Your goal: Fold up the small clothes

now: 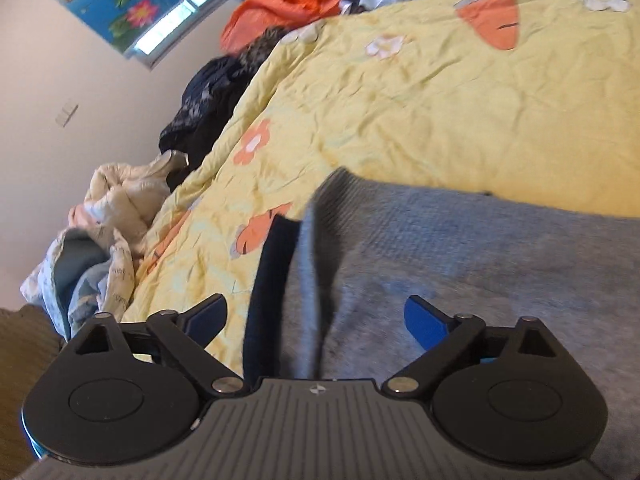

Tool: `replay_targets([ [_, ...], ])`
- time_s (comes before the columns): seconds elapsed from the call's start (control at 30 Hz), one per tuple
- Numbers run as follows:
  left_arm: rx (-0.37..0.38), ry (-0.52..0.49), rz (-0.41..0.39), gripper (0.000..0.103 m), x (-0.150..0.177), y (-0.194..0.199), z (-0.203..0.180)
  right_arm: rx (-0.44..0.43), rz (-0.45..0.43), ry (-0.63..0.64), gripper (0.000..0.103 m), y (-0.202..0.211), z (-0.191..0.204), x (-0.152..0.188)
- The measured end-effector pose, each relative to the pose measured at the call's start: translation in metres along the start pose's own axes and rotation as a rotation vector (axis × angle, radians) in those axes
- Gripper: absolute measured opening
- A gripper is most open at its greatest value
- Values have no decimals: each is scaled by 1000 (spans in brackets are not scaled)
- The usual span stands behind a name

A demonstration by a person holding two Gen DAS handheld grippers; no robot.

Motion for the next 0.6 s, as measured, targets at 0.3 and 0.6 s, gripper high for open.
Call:
replay_targets([
  [0.3, -2, 4, 14, 8, 1, -5, 4, 32, 111, 93, 72, -52, 37, -17],
  [0.6, -1, -40, -1, 8, -11, -4, -8, 212, 132, 334, 14, -70, 54, -11],
])
Point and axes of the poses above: each gripper's, at about its wrist camera, not at the fingertips, and y roughly against the way its jaws point, z to its left, x to its underside, the point moved 1 cm from there along -y, roughly the way its jaws point, and after that the axes turned 1 degree about -y, right-handed, at the moved point
